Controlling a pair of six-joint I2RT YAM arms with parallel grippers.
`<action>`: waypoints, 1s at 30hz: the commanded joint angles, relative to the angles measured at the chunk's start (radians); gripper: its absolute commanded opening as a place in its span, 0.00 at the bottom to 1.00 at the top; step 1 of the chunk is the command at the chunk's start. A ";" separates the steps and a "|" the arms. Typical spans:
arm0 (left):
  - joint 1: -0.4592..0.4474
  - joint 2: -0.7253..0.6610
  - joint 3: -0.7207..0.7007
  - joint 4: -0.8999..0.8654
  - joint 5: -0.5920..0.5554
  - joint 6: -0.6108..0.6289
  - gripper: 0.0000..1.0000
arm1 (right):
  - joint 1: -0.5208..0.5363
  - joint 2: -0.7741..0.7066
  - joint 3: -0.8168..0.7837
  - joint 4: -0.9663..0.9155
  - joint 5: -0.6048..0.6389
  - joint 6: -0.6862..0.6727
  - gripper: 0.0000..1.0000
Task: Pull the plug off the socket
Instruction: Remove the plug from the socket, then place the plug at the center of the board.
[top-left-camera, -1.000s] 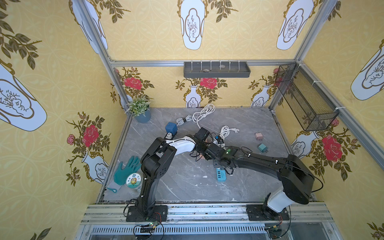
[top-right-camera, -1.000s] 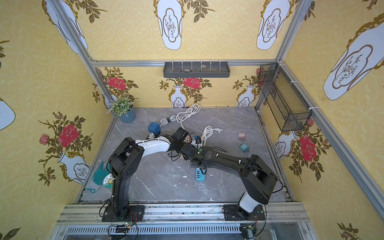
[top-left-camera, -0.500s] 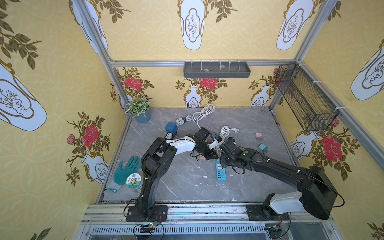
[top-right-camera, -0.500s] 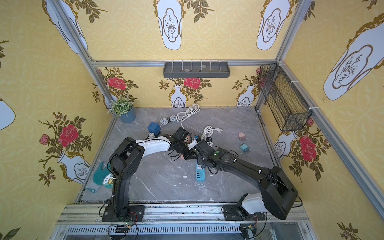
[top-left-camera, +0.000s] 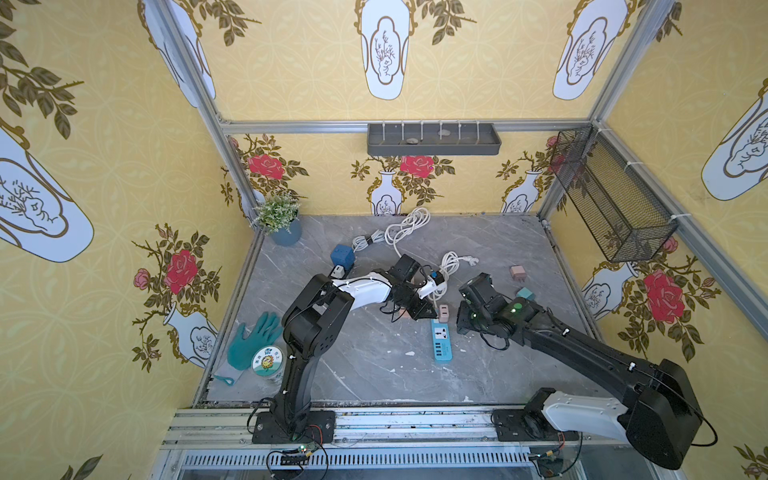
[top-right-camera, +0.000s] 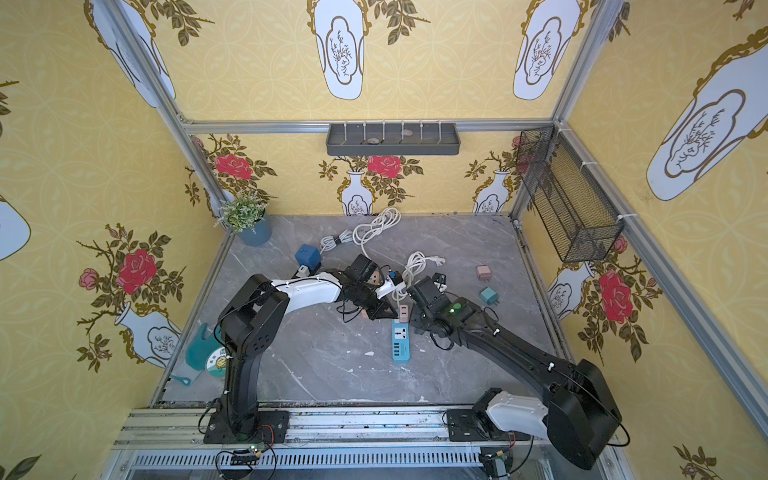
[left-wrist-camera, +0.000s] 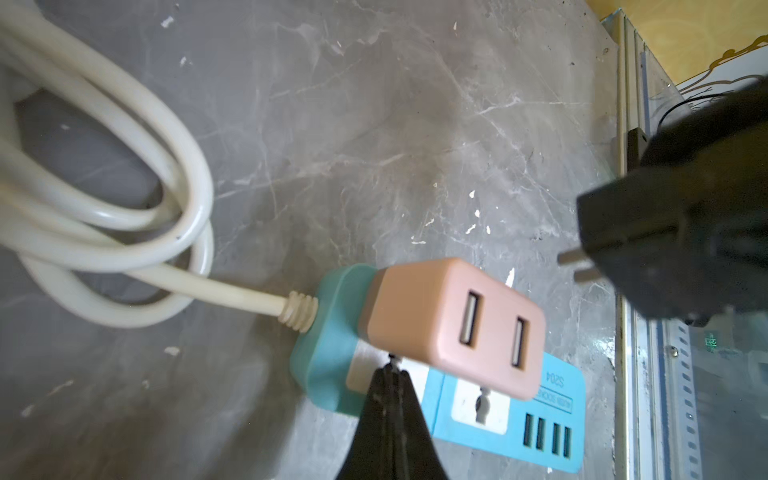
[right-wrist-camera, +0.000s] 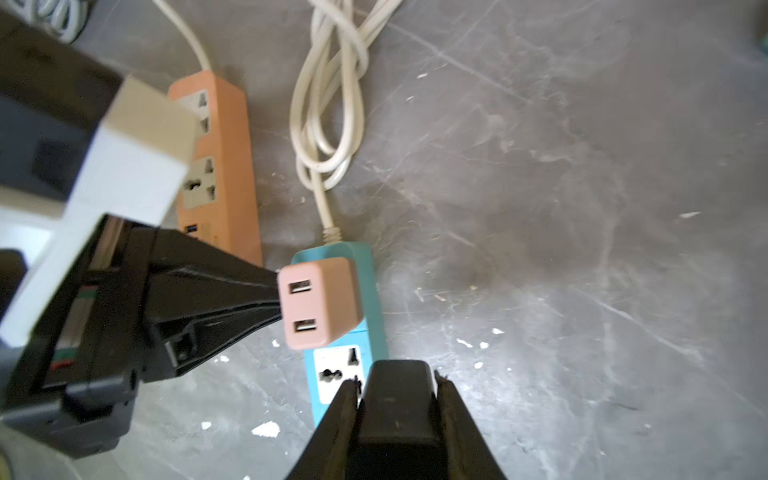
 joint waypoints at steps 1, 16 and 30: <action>-0.001 0.030 -0.017 -0.133 -0.157 0.011 0.00 | -0.064 -0.003 0.026 -0.161 0.102 0.032 0.02; -0.001 0.029 -0.017 -0.132 -0.155 0.011 0.00 | -0.440 0.228 0.195 -0.342 0.316 -0.081 0.02; -0.001 0.019 -0.019 -0.132 -0.161 0.012 0.00 | -0.606 0.540 0.268 -0.298 0.439 -0.144 0.05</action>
